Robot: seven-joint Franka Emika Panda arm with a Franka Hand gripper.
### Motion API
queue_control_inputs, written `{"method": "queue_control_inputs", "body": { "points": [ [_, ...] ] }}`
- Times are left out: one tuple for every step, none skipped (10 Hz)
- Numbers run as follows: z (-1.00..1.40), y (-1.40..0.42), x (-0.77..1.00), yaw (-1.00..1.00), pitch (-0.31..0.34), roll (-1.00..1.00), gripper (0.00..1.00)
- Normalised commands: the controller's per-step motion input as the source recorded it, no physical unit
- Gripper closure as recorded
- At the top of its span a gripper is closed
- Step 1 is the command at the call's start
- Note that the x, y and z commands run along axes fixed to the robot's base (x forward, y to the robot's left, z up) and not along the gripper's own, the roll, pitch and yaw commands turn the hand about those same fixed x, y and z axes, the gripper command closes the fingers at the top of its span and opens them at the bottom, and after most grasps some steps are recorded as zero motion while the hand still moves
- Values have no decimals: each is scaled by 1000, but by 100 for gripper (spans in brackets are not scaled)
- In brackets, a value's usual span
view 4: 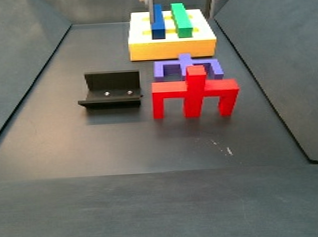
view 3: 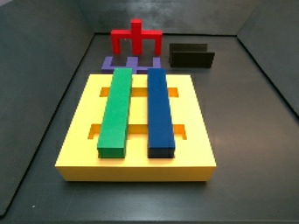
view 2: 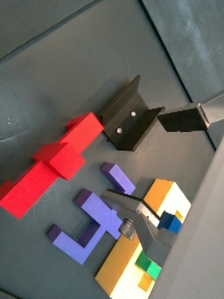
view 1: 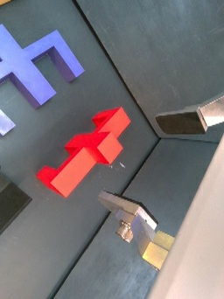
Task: Pick up the purple object. Move up. Place the purple object on the fixture. Regrasp the purple object. Move to above the board. Insert the purple object.
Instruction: Pick up the purple object.
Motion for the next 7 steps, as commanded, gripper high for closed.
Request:
{"method": "queue_control_inputs", "body": {
  "points": [
    [0, -577, 0, 0, 0, 111, 0],
    [-46, -680, 0, 0, 0, 127, 0],
    [-74, -797, 0, 0, -11, 146, 0],
    [-134, -797, 0, 0, 0, 127, 0],
    [-274, -769, 0, 0, -59, 97, 0],
    [-554, -557, -80, 0, -107, 9, 0],
    [-654, -437, -134, 0, -126, 0, 0]
  ]
}}
